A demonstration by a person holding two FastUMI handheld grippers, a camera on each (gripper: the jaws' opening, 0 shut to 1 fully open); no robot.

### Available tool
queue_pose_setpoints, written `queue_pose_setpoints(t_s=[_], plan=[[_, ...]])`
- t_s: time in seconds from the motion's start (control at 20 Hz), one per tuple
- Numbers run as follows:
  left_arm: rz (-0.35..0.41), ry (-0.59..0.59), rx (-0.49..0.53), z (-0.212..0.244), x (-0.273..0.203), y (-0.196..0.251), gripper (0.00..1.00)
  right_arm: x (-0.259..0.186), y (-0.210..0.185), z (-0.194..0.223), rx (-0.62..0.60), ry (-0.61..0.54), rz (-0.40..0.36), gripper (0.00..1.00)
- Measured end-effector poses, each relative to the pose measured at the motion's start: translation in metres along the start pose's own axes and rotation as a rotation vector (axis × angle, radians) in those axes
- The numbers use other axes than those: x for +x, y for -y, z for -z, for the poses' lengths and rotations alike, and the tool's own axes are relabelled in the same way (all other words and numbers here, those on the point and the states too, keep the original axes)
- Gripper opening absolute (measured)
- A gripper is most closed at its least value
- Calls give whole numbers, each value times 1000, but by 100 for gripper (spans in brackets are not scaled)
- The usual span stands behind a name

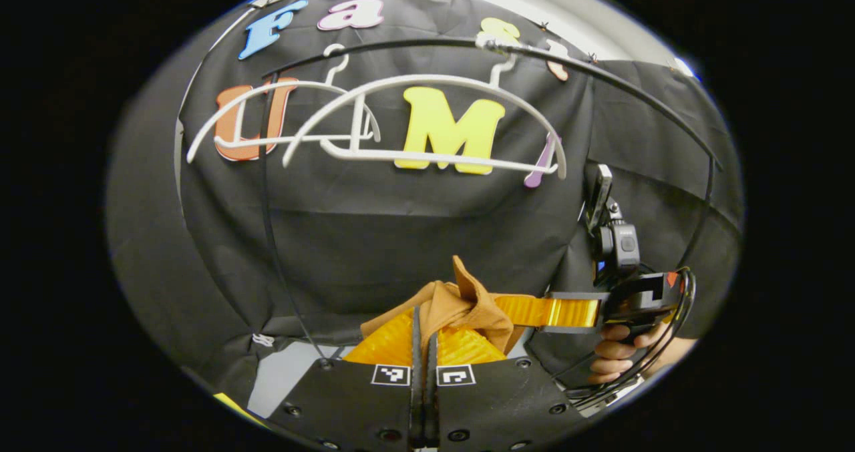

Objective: Grasp the clothes on the hanger with both hands and then place them into the laundry hamper below.

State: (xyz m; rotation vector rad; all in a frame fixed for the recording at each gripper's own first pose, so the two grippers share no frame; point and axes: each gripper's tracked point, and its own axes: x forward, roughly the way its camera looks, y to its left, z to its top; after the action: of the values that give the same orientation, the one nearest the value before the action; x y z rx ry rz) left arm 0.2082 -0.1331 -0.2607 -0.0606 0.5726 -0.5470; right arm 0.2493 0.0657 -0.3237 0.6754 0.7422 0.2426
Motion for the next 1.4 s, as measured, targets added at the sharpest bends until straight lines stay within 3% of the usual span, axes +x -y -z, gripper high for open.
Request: queue_pose_setpoints(t_s=[0.4, 0.65, 0.85, 0.95, 1.0, 1.05, 1.1, 1.15, 1.2, 1.25, 1.3, 1.35, 1.4], plan=[[-44, -116, 28, 55, 42, -4, 1, 40, 69, 32, 31, -73, 161, 5], [-97, -224, 50, 102, 62, -8, 2, 44, 133, 58, -26, -137, 393, 6], [-127, -341, 8, 130, 64, -7, 9, 36, 156, 79, -45, -196, 461, 10], [-122, -396, -21, 145, 58, -3, 12, 29, 162, 83, -55, -197, 487, 17], [-126, -406, -29, 151, 57, -2, 18, 24, 167, 84, -67, -194, 505, 22], [-131, -429, -34, 160, 53, -4, 19, 18, 170, 86, -79, -198, 526, 27], [-135, -418, -33, 160, 53, -5, 32, 12, 172, 88, -90, -199, 541, 28], [-131, -409, -38, 159, 53, -5, 24, 5, 173, 89, -101, -195, 552, 33], [-129, -401, -46, 159, 54, -5, 29, -1, 173, 86, -112, -184, 563, 36], [-134, -393, -53, 157, 52, -7, 43, -6, 173, 83, -124, -174, 578, 42], [-136, -388, -66, 155, 48, -6, 48, -14, 173, 81, -138, -162, 594, 45], [-145, -384, -75, 151, 42, -7, 58, -22, 172, 82, -154, -150, 607, 55], [-158, -382, -83, 149, 35, -9, 71, -30, 171, 80, -174, -135, 618, 58]])
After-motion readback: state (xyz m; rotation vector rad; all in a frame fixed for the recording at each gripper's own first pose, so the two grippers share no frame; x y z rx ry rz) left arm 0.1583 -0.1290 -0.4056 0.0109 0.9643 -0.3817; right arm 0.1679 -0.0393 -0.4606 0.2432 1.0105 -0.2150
